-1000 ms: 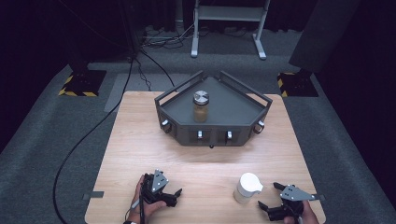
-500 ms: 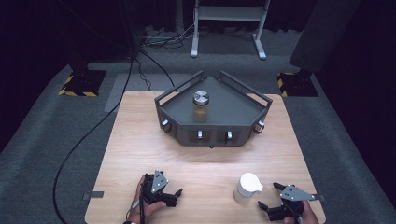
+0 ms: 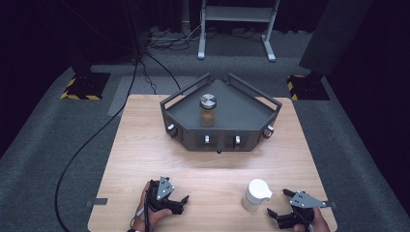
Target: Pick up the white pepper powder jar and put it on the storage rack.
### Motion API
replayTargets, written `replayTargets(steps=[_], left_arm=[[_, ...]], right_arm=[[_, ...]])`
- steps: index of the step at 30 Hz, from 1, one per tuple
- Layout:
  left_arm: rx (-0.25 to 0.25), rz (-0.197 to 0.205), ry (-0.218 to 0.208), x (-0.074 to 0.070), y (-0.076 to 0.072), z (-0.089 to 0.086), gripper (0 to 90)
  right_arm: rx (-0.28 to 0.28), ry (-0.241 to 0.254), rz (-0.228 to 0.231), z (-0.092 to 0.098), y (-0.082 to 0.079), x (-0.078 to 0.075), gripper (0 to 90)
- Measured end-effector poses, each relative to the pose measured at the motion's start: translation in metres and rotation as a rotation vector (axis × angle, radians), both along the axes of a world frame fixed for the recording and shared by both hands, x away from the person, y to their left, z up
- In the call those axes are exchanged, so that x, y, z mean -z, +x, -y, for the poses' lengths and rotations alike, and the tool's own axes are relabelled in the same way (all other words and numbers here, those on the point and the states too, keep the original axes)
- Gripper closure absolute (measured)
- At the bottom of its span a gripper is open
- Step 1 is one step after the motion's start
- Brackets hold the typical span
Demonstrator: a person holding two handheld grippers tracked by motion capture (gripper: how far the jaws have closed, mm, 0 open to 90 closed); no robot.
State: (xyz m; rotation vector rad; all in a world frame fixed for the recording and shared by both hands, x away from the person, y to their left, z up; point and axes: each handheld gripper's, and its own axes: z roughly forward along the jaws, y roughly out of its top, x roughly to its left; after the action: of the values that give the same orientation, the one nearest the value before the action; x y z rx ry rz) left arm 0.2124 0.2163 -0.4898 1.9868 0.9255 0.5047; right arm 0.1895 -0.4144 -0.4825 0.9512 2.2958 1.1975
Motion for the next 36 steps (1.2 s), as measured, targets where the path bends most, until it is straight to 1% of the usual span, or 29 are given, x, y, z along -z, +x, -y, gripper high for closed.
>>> replayTargets(steps=[13,17,18,20,23,25,27,29,33,35,36], left_arm=[[0.000,0.000,0.000,0.000,0.000,0.000,0.4],[-0.002,0.000,0.000,0.000,0.000,0.000,0.4],[-0.002,0.000,0.000,0.000,0.000,0.000,0.4],[-0.002,0.000,0.000,0.000,0.000,0.000,0.4],[-0.002,0.000,0.000,0.000,0.000,0.000,0.4],[-0.002,0.000,0.000,0.000,0.000,0.000,0.4],[-0.002,0.000,0.000,0.000,0.000,0.000,0.4],[-0.002,0.000,0.000,0.000,0.000,0.000,0.4],[-0.003,0.000,0.000,0.000,0.000,0.000,0.4],[-0.004,0.000,0.000,0.000,-0.001,0.001,0.4],[-0.004,0.000,0.000,0.000,-0.001,0.001,0.4]], right_arm=[[-0.005,-0.001,0.000,0.001,0.000,0.000,0.0],[-0.015,-0.006,0.022,0.002,-0.004,0.001,0.4],[-0.019,0.003,0.026,0.003,-0.004,0.002,0.4],[-0.032,0.059,0.026,0.007,-0.006,0.005,0.4],[-0.063,0.078,0.054,0.006,-0.009,0.003,0.5],[-0.071,0.101,0.063,0.003,-0.009,0.002,0.6],[-0.084,0.135,0.069,0.002,-0.008,0.001,0.7],[-0.099,0.147,0.081,-0.002,-0.008,-0.003,0.7],[-0.106,0.167,0.092,-0.011,-0.007,-0.007,0.9],[-0.098,0.168,0.101,-0.017,-0.008,-0.007,1.0],[-0.090,0.176,0.100,-0.019,-0.008,-0.006,1.1]])
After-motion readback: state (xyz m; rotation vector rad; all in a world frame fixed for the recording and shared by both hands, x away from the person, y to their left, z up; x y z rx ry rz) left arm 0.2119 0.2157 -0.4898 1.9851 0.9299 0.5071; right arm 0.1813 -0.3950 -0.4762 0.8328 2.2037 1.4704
